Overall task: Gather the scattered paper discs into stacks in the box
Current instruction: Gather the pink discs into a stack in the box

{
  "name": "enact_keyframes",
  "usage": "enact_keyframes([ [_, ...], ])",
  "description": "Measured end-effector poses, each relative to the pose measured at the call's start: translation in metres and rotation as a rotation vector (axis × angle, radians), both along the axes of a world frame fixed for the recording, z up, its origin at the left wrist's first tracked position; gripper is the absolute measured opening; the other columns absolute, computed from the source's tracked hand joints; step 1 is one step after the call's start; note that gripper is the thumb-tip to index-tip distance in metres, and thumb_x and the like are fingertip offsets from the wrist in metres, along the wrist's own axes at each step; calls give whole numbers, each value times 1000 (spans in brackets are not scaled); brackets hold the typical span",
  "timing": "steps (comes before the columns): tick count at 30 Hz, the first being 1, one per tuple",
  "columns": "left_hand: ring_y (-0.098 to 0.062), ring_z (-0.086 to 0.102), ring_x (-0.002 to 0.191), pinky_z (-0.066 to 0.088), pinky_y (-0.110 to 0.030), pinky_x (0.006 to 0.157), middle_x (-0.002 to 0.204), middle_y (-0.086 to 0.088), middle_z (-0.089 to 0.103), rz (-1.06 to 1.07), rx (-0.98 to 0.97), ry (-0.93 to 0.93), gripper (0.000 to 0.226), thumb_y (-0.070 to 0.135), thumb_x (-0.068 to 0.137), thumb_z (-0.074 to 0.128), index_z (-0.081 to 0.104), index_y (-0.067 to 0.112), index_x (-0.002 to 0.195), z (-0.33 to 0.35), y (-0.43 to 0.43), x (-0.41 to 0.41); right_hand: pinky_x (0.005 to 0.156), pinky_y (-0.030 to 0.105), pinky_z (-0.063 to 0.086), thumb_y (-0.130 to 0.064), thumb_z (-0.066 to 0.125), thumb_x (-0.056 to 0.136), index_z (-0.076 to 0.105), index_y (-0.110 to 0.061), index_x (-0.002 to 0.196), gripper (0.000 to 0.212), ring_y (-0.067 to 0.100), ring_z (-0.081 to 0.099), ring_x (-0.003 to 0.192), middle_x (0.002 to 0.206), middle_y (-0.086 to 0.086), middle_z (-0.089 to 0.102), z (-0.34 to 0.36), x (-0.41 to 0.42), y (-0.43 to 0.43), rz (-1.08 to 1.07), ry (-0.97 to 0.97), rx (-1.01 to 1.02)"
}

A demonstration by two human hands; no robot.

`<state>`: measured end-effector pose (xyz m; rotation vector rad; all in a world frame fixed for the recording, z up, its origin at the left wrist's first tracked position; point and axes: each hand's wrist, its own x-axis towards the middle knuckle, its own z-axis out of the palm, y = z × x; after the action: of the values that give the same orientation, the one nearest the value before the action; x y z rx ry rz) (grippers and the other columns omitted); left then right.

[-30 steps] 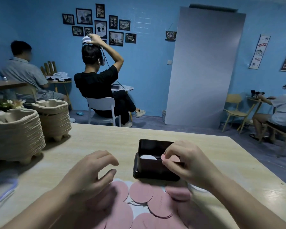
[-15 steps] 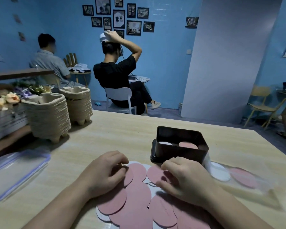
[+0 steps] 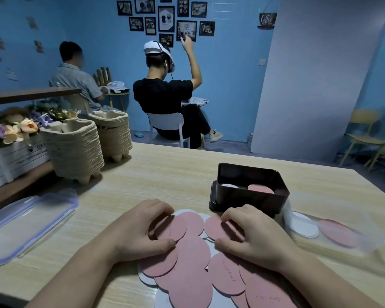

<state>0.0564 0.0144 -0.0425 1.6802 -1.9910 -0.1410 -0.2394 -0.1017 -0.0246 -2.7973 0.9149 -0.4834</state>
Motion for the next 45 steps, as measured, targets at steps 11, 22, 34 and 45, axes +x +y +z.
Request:
enact_keyframes([
  [11, 0, 64, 102, 54, -27, 86, 108, 24, 66, 17, -115, 61, 49, 51, 76, 78, 64, 31, 118, 6, 0, -9, 89, 30, 51, -58, 71, 80, 63, -31, 114, 45, 4, 62, 103, 108, -18, 65, 3, -2, -4, 58, -195, 39],
  [22, -4, 63, 104, 55, -32, 88, 116, 17, 66, -107, -173, -55, 60, 61, 80, 75, 59, 28, 128, 19, -24, -36, 96, 30, 50, -58, 77, 81, 60, -32, 127, 56, 2, 59, 113, 120, -18, 63, 2, -4, -7, 178, -249, 75],
  [34, -3, 63, 95, 49, -18, 86, 100, 15, 70, -226, -332, 17, 50, 52, 83, 77, 59, 30, 124, 13, -43, -71, 103, 21, 48, -49, 71, 91, 67, -27, 120, 37, 6, 58, 127, 137, -3, 63, -6, -4, -16, 274, -358, -3],
  [45, 1, 66, 92, 54, -24, 81, 101, 18, 71, -196, -318, 143, 34, 37, 83, 86, 70, 21, 109, 6, -35, -55, 96, 30, 54, -47, 72, 92, 69, -22, 99, 25, 5, 58, 129, 135, -4, 62, -7, -4, -17, 273, -433, -28],
])
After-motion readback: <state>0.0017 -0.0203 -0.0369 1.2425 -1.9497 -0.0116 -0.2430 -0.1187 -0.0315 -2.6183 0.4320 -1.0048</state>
